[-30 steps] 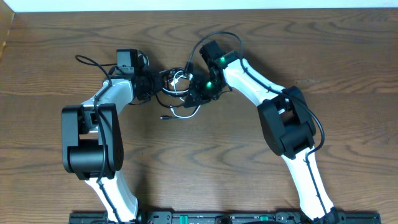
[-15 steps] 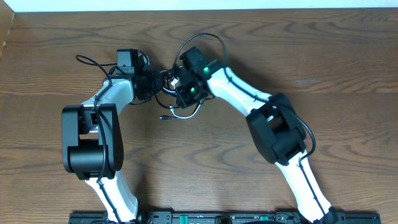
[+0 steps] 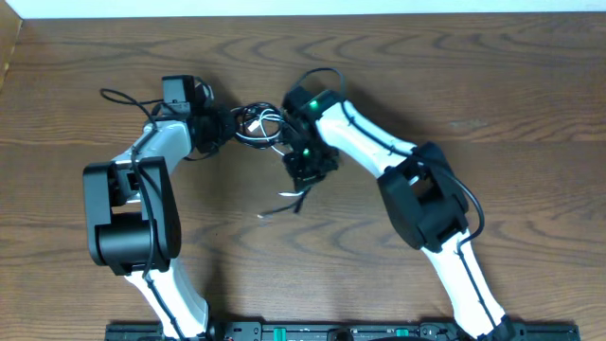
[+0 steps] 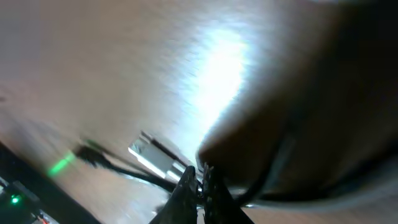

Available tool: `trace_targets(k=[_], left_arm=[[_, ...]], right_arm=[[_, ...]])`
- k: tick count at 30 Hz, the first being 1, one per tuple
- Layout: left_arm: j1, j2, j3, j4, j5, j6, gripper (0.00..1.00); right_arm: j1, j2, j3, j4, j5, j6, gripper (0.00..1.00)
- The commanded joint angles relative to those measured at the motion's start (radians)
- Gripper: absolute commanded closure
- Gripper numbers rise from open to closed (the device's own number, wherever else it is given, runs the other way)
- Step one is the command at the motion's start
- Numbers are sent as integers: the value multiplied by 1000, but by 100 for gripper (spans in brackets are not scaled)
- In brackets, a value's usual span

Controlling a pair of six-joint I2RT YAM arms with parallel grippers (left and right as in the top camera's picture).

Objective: Untangle cables

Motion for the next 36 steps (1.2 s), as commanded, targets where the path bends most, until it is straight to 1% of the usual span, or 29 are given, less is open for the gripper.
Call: trace_targets(k=[1, 5, 8, 11, 12, 14, 16, 18, 20, 21, 22, 25, 27, 30, 32, 33, 35, 36], left_arm=[[11, 16, 0, -3, 5, -2, 92], [11, 16, 0, -10, 5, -2, 92], [11, 16, 0, -10, 5, -2, 92], [11, 16, 0, -10, 5, -2, 92], [11, 16, 0, -10, 5, -2, 92], [11, 16, 0, -10, 5, -2, 92], [11, 16, 0, -10, 5, -2, 92], [11, 16, 0, -10, 5, -2, 92], [11, 16, 0, -10, 6, -2, 92], [11, 16, 0, -10, 6, -2, 92], [11, 16, 0, -10, 11, -2, 92], [11, 16, 3, -8, 66, 5, 92], [11, 15, 9, -8, 112, 42, 93], [12, 6, 15, -9, 206, 147, 92], [13, -5, 16, -9, 271, 214, 93], [14, -14, 16, -9, 325, 268, 93], [18, -29, 16, -10, 417, 338, 92], [24, -42, 16, -10, 520, 394, 93]], right_arm=[[-58, 21, -15, 11, 125, -17, 96], [-95, 21, -12, 64, 145, -17, 95], [-117, 20, 24, 51, 95, -31, 92], [-134, 18, 102, -9, -51, -145, 87], [-146, 18, 169, -56, -93, -179, 82], [-160, 18, 233, -85, -86, -179, 79], [-175, 18, 287, -96, -85, -182, 78], [-187, 18, 311, -88, -86, -181, 75], [-196, 18, 314, -61, -85, -181, 71], [-198, 19, 312, -43, -82, -181, 66], [-199, 20, 307, -29, -70, -180, 64], [-190, 20, 286, -5, 0, -149, 57], [-179, 21, 277, -1, 19, -148, 52], [-161, 20, 275, 21, 49, -148, 48], [-157, 20, 275, 44, 47, -147, 48], [-157, 21, 275, 63, 37, -130, 47], [-159, 21, 275, 81, 34, -97, 48], [-168, 21, 275, 97, 13, -76, 48]])
